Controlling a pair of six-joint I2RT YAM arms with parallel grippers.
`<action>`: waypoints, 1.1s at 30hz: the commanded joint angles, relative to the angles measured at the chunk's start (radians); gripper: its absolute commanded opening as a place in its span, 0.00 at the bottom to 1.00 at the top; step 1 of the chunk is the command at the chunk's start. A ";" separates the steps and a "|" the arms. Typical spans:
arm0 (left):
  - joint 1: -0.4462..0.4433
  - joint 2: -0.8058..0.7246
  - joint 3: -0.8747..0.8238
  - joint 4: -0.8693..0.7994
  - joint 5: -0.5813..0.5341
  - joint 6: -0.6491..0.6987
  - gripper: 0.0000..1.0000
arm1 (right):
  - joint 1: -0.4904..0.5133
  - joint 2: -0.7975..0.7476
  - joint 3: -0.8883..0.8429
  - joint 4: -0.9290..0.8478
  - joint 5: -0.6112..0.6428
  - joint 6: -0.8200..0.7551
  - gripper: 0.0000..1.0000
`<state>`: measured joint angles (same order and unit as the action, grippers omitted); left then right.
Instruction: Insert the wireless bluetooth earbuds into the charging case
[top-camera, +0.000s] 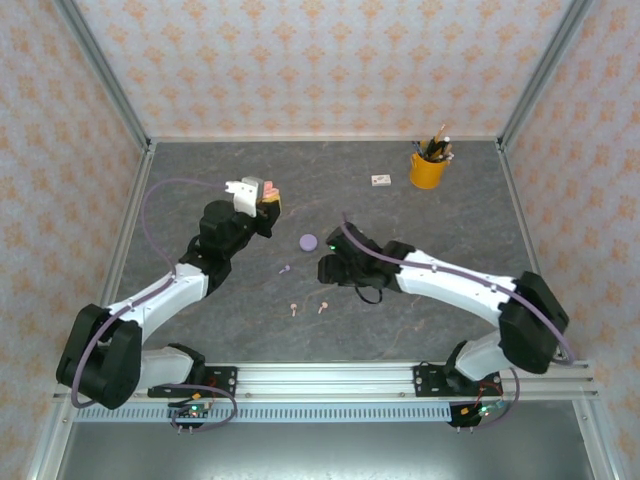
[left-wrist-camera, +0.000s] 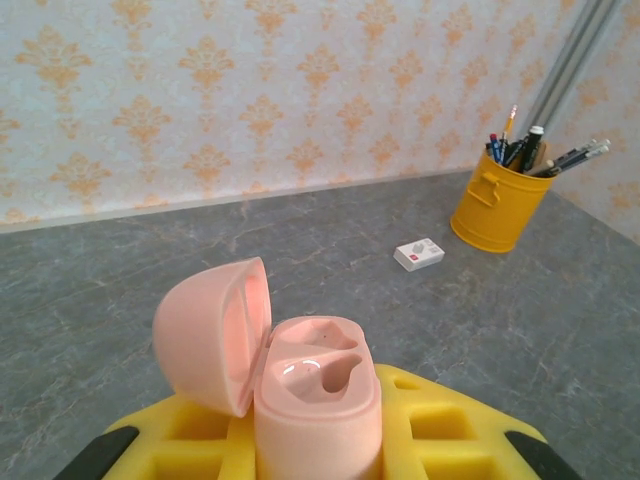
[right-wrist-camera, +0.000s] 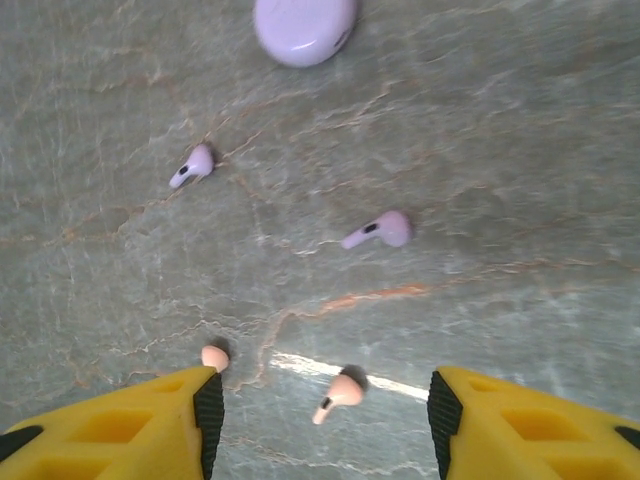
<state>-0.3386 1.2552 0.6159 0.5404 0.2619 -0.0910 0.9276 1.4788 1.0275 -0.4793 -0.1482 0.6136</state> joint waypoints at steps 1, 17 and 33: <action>-0.004 0.023 -0.021 0.220 -0.084 -0.035 0.00 | 0.057 0.086 0.081 -0.055 0.047 0.000 0.57; 0.080 0.067 -0.010 0.369 -0.211 -0.094 0.00 | 0.219 0.416 0.311 -0.170 0.087 0.133 0.51; 0.097 0.074 -0.012 0.412 -0.219 -0.102 0.00 | 0.231 0.518 0.390 -0.183 0.075 0.165 0.48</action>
<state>-0.2489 1.3167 0.5938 0.8875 0.0689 -0.1864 1.1488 1.9755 1.3865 -0.6186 -0.0963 0.7597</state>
